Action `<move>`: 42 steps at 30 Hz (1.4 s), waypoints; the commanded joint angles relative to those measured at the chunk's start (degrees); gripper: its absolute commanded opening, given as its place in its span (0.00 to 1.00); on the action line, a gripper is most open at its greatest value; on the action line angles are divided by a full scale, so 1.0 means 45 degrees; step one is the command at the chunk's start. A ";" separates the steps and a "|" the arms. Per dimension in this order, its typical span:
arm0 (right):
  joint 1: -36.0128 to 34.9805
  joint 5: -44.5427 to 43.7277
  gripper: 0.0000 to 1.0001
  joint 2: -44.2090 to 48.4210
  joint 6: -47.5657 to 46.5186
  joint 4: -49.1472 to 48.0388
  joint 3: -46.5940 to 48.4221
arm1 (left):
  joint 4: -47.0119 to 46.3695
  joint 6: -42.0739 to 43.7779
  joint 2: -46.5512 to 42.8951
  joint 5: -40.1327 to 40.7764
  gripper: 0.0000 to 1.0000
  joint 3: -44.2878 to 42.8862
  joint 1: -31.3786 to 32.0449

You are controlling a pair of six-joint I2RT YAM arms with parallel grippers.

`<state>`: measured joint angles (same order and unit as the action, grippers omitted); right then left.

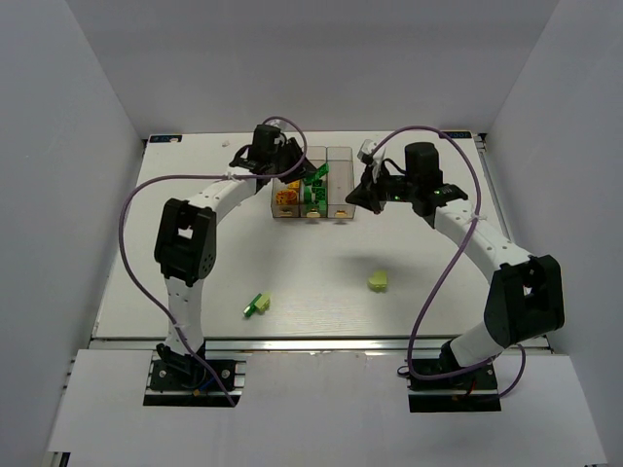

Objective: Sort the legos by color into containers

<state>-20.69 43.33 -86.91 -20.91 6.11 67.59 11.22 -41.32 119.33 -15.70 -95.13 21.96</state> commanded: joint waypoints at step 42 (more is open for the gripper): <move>-0.3795 0.1839 0.67 -0.0528 -1.2481 0.8115 0.0311 | 0.1976 0.0062 -1.0791 0.4268 0.58 0.9164 -0.0758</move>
<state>-33.30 54.52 -88.14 -68.60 38.06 66.96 15.53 -40.91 73.82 -0.49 -58.04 18.55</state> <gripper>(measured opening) 0.668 0.556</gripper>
